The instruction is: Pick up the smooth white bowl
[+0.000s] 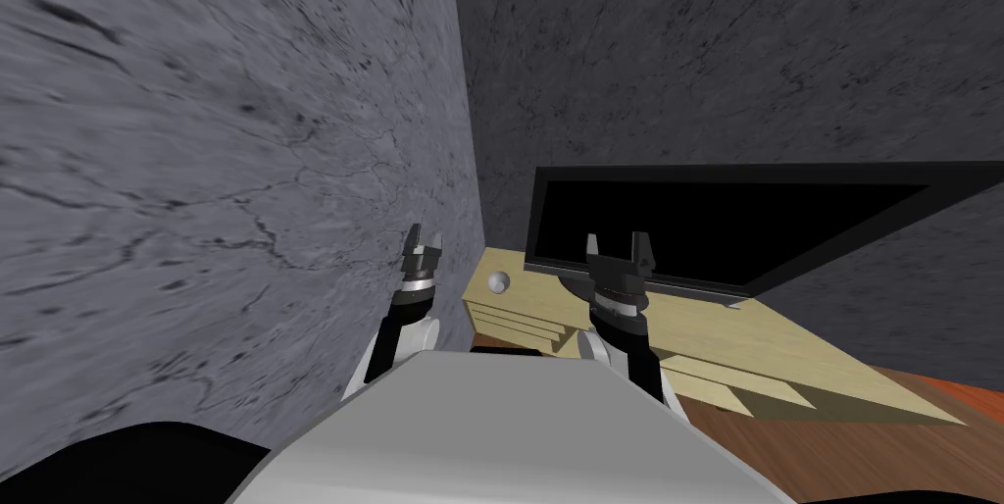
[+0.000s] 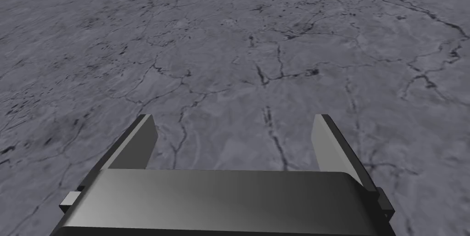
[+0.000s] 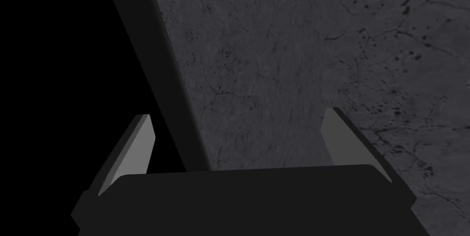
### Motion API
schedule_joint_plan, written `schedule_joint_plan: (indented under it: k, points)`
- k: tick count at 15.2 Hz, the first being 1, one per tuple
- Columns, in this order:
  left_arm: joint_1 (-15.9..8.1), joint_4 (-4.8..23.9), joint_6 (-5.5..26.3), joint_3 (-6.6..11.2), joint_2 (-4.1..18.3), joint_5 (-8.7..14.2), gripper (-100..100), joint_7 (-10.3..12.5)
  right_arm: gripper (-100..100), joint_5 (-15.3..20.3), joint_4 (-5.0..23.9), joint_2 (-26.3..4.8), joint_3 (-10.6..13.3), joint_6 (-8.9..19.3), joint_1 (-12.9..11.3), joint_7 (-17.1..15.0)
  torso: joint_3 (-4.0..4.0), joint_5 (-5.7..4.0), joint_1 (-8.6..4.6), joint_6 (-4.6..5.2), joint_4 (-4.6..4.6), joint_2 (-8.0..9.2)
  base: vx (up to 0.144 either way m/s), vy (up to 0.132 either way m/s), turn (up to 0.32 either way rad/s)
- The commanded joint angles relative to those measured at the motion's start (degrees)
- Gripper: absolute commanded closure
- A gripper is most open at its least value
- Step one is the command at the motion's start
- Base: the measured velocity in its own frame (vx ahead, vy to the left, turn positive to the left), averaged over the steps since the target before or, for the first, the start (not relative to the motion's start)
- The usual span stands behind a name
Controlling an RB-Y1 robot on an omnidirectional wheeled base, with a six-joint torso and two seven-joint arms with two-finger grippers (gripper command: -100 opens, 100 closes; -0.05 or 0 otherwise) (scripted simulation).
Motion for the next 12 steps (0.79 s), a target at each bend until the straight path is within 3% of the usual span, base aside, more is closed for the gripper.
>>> schedule_joint_plan:
  k: [1, 7, 12]
  points:
    - [-0.22, 0.45, 0.51, 0.0, 1.73, -0.01, -100, -0.07, 0, 0.0, 0.0, 0.0, 0.0, 0.0, 0.0, 0.0, 0.0, 0.0, 0.0, 0.0, 0.0, 0.0, 0.0, 0.0, 0.0]
    - [-2.52, 5.21, 5.93, -0.02, 8.12, -0.15, -100, -0.83, 0, 0.0, 0.0, 0.0, 0.0, 0.0, 0.0, 0.0, -0.01, -0.01, -0.06, 0.01, -0.01, -0.02, 0.002, -0.017, -0.027]
    - [-4.42, 9.15, 10.4, -0.04, 10.17, -0.27, -100, -1.45, 0, 0.0, 0.0, 0.0, 0.0, 0.0, 0.0, 0.0, -0.03, -0.02, -0.1, 0.01, -0.01, -0.04, 0.004, -0.024, -0.029]
